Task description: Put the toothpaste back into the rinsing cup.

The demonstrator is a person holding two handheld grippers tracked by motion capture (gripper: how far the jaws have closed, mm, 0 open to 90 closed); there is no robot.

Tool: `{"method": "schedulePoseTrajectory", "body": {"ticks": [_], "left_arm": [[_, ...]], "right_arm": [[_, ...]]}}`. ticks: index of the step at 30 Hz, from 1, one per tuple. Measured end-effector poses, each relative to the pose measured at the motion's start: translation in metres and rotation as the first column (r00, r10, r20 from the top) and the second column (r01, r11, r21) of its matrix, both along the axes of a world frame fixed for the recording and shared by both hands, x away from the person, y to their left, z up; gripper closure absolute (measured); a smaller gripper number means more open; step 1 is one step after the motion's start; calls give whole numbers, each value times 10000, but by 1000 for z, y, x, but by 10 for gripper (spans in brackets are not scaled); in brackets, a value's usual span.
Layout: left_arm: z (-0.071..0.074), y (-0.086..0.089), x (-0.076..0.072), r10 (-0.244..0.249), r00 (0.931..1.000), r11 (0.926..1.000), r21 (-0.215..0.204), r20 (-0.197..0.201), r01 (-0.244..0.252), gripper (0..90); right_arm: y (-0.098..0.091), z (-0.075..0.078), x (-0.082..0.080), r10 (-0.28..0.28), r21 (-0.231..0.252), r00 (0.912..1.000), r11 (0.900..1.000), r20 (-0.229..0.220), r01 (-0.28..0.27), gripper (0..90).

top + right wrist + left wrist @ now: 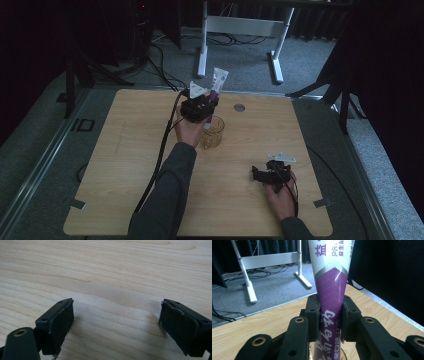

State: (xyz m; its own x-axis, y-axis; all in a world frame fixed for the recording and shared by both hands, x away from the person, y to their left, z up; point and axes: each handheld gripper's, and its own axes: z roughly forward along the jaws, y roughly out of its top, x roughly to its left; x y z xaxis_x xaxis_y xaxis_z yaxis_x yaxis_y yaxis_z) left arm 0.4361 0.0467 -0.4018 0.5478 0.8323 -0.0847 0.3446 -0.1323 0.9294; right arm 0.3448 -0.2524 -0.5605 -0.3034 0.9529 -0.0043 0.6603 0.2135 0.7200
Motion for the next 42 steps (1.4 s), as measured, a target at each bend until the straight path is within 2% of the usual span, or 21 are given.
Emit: {"method": "schedulePoseTrajectory", "body": {"ticks": [8,18,42], "left_arm": [[-1,-7,2,-102,9999,9999,-43,82,102,717],[-1,-17,5,-205,9996,9995,238,187,200,715],[-12,-23,16,-155,9999,9992,380,22,154,712]], "right_arm": [[0,0,0,3,0,10000,10000,0,-3,123],[0,0,0,50,-7,10000,10000,11,-50,123],[0,0,0,119,-20,9999,9999,5,-119,123]]}}
